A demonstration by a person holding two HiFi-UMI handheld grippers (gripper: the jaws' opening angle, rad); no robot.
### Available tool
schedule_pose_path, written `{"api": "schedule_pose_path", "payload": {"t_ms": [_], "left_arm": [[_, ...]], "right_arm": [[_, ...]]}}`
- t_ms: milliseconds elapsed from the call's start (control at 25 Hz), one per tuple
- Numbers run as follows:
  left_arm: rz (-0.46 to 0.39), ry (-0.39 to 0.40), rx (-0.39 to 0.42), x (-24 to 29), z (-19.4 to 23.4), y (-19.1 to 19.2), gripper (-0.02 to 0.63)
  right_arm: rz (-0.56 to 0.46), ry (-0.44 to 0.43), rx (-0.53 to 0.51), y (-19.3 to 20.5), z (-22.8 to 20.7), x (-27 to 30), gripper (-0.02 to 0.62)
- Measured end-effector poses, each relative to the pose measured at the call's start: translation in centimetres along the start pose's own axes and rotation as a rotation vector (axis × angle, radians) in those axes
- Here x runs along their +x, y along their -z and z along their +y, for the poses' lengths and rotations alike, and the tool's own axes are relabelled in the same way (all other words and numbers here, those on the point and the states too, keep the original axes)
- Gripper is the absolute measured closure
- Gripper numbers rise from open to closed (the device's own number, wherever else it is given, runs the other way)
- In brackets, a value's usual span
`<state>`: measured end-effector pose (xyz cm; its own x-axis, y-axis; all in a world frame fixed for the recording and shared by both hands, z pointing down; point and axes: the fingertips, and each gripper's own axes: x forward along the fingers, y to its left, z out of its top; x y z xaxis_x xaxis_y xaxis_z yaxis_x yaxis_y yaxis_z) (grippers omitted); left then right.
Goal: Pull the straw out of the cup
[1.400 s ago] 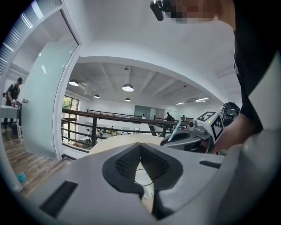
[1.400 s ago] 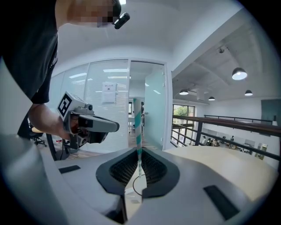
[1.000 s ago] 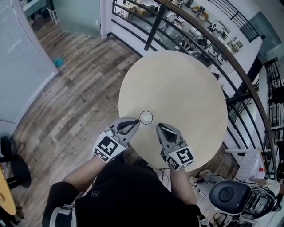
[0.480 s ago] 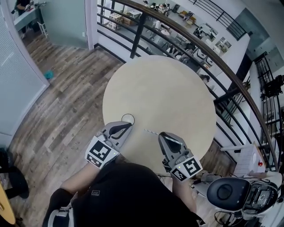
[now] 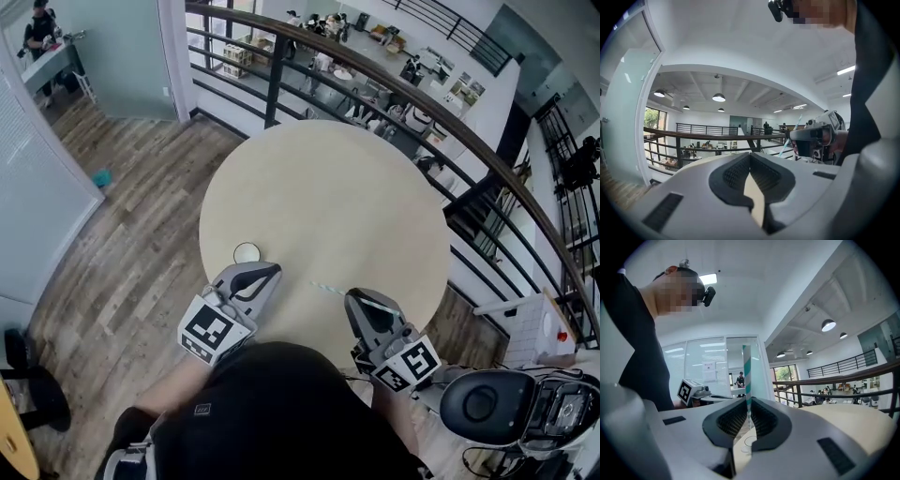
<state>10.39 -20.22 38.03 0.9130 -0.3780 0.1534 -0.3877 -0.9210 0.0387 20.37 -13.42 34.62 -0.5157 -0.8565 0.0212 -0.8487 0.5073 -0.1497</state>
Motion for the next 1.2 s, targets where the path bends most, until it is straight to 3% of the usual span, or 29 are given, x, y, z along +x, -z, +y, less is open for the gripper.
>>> {"api": "schedule_pose_path", "payload": {"t_ms": [600, 1200], "left_arm": [[-0.013, 0.043, 0.014, 2.2, -2.9, -1.7, 0.598], [-0.015, 0.052, 0.007, 0.2, -3.4, -1.3, 0.598]], "right_arm": [[0.001, -0.015, -0.051, -0.6, 0.2, -2.2, 0.557], [0.044, 0.009, -0.073, 0.6, 2.1, -2.0, 0.558]]}}
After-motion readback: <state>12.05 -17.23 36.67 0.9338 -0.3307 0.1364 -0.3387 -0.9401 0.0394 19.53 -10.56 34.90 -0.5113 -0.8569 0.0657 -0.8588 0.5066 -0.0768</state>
